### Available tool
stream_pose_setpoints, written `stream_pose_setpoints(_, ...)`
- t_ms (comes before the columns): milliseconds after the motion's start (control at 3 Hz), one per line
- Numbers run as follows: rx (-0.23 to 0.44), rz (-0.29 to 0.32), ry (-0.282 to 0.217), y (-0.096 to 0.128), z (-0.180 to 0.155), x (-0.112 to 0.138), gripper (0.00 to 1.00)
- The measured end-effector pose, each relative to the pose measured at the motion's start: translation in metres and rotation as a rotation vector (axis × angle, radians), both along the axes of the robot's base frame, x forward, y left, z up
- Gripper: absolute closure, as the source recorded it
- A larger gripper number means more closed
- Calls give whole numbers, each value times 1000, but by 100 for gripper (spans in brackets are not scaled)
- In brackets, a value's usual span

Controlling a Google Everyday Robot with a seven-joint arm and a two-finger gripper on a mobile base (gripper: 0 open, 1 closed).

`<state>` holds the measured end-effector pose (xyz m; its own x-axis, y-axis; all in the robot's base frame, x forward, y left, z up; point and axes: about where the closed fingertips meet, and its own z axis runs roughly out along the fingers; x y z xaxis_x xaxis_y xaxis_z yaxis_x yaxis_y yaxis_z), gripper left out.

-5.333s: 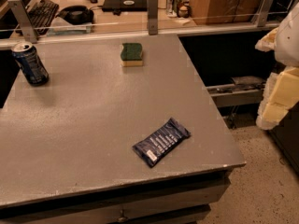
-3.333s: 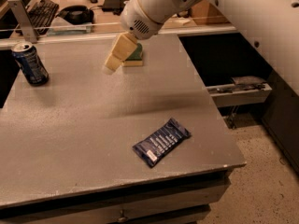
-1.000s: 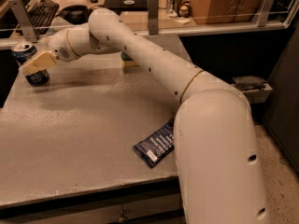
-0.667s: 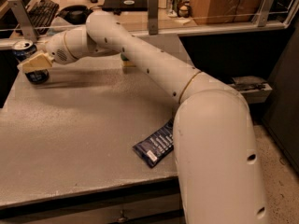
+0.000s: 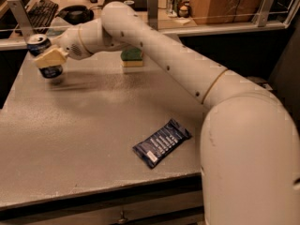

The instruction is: Knock pepsi can over

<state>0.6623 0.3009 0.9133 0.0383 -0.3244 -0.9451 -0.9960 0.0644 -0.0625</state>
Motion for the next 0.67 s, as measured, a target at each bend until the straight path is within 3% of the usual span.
stream_pose_setpoints(333,-183,-39,-58,-76,23,-8,100)
stream_pose_setpoints(667,-353,-28,-55,-124,21,-20,100)
